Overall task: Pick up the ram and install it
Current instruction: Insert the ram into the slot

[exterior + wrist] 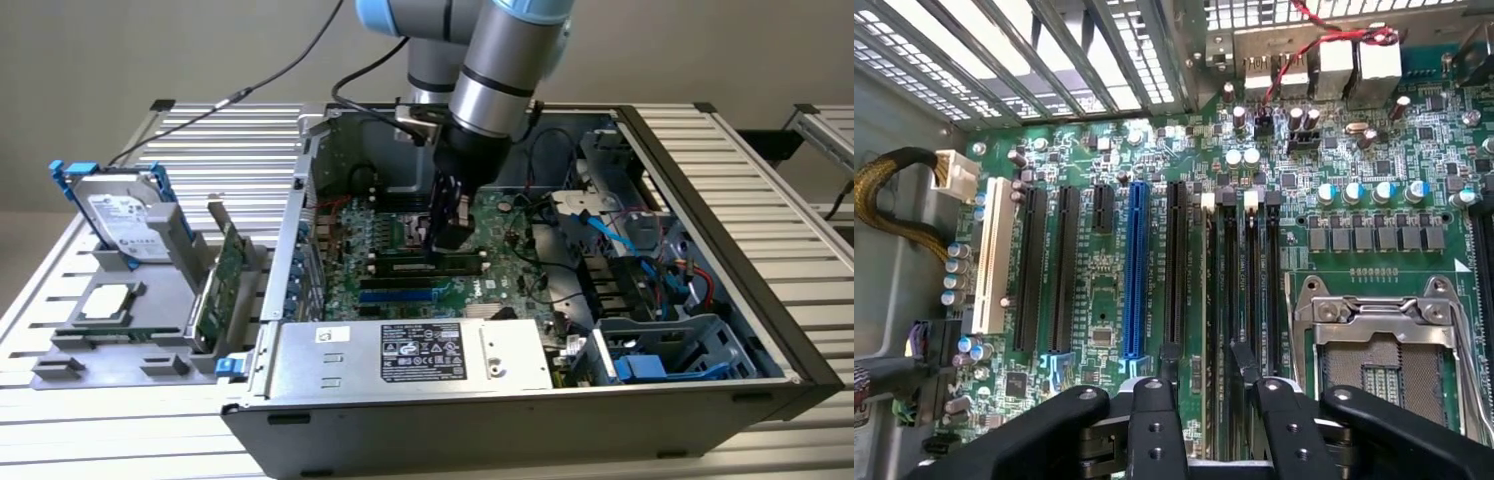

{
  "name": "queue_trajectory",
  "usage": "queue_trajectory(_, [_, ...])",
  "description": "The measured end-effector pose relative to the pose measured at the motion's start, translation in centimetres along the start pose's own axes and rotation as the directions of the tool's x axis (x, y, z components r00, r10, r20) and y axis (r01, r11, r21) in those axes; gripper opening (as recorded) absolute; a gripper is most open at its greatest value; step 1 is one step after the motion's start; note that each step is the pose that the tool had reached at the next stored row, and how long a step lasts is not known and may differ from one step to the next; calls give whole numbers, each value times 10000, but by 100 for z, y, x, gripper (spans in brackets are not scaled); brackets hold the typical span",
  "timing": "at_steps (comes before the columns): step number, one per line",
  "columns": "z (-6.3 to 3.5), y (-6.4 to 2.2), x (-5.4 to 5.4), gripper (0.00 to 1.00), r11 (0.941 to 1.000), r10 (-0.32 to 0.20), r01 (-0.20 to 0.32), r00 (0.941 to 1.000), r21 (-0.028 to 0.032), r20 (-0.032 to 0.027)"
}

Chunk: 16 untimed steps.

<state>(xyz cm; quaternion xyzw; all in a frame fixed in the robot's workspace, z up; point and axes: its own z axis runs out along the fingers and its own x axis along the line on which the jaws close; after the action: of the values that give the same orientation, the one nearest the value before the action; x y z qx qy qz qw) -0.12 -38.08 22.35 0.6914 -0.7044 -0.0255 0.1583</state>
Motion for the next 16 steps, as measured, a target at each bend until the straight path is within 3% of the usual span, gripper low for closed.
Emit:
queue_trajectory(3, [-57, 30, 12, 34, 9999, 27, -27, 10000, 145, 6])
queue_trajectory(5, [-74, 46, 16, 34, 9995, 58, -58, 10000, 312, 15])
queue_trajectory(10, [-89, 98, 21, 34, 9954, 172, -176, 9998, 942, 49])
queue_trajectory(11, [-95, 117, 22, 34, 9945, 189, -193, 9998, 1027, 54])
queue_trajectory(12, [-98, 145, 25, 34, 9940, 198, -203, 9998, 1074, 58])
queue_trajectory(16, [-114, 251, 32, 34, 9930, 213, -219, 9998, 1158, 63])
